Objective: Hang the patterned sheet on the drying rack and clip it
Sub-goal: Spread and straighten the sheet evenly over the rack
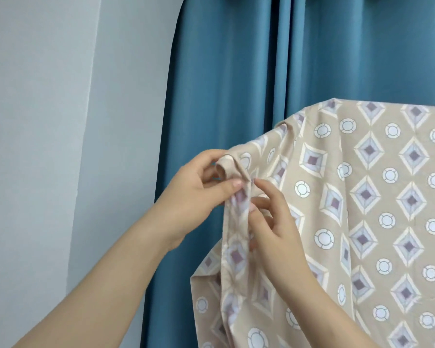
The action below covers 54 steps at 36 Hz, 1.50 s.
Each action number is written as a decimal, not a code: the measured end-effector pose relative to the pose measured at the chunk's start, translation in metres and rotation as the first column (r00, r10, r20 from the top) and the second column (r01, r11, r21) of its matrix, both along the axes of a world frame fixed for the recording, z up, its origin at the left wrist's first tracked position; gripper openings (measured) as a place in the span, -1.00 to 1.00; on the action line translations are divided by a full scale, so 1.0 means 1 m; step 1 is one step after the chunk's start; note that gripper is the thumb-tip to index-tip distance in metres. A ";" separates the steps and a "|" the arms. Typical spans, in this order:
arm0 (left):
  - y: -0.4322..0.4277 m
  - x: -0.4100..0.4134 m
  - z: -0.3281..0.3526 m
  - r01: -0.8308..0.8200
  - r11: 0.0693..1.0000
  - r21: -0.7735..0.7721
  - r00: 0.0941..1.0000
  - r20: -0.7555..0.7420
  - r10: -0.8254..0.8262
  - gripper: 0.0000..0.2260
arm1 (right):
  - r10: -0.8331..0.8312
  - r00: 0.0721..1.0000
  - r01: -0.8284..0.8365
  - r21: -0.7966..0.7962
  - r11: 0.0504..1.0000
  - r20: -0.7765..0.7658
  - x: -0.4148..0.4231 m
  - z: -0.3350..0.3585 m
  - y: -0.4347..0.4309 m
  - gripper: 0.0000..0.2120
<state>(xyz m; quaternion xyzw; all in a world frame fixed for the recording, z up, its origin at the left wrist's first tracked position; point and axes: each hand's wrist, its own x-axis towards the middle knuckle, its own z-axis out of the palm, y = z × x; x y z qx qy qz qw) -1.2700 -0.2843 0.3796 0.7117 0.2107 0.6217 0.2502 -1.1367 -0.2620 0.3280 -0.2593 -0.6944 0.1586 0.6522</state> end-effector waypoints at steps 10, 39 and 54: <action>0.008 -0.014 0.013 -0.041 0.998 0.053 0.882 0.472 0.011 -0.79 | -0.051 0.997 0.047 0.059 0.997 0.062 0.000 0.001 0.004 -0.68; 0.037 -0.093 0.113 -0.647 0.755 0.102 0.741 0.315 0.593 -0.84 | -0.186 0.966 0.149 0.203 0.968 0.178 -0.015 0.053 0.005 -0.72; 0.022 -0.142 0.140 -0.611 0.790 0.039 0.757 0.318 0.570 -0.70 | -0.268 0.941 0.202 0.290 0.935 0.207 -0.036 0.099 0.006 -0.72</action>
